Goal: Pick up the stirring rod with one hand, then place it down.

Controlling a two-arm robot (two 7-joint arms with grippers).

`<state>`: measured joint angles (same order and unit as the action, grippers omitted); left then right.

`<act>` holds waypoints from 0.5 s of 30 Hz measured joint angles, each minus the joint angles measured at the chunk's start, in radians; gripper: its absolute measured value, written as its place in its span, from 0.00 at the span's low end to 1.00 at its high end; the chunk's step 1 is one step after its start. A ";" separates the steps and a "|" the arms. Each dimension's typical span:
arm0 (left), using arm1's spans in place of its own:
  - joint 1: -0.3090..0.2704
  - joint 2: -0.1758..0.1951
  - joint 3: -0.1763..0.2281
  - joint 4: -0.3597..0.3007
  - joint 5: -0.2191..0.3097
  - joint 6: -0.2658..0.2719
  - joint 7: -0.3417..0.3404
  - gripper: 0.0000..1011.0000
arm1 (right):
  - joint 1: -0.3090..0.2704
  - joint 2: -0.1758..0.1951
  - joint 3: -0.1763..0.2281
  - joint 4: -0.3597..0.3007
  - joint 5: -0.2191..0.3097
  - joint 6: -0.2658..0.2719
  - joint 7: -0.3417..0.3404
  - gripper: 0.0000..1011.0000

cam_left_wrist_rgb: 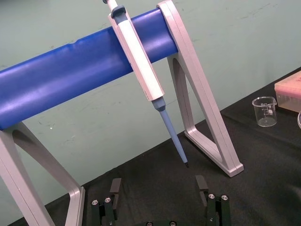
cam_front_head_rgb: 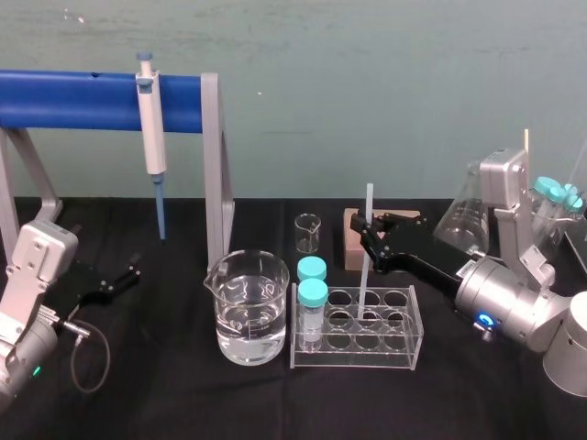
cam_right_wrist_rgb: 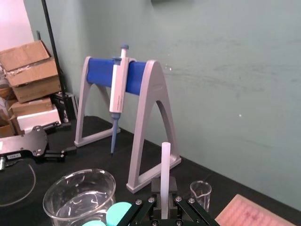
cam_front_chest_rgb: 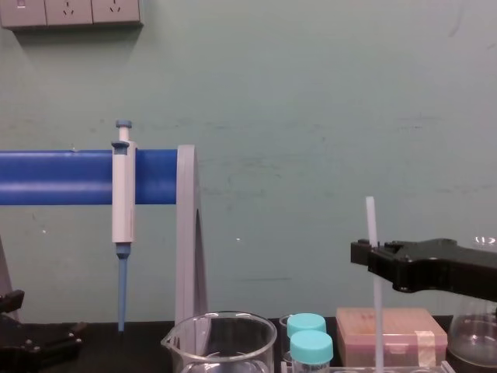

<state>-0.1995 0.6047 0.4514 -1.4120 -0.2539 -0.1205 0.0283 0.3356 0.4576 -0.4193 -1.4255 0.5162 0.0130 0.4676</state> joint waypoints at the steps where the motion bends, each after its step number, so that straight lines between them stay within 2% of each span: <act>1: 0.000 0.000 0.000 0.000 0.000 0.000 0.000 0.99 | -0.001 0.000 0.002 -0.003 -0.001 -0.002 0.001 0.08; 6: 0.000 0.000 0.000 0.000 0.000 0.000 0.000 0.99 | -0.010 0.002 0.023 -0.025 -0.006 -0.014 0.002 0.08; 15: 0.000 0.000 0.000 0.000 0.000 0.000 0.000 0.99 | -0.015 0.026 0.102 -0.114 0.022 -0.011 -0.010 0.08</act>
<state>-0.1995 0.6047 0.4514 -1.4120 -0.2539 -0.1205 0.0283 0.3203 0.4837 -0.3172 -1.5395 0.5378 0.0017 0.4572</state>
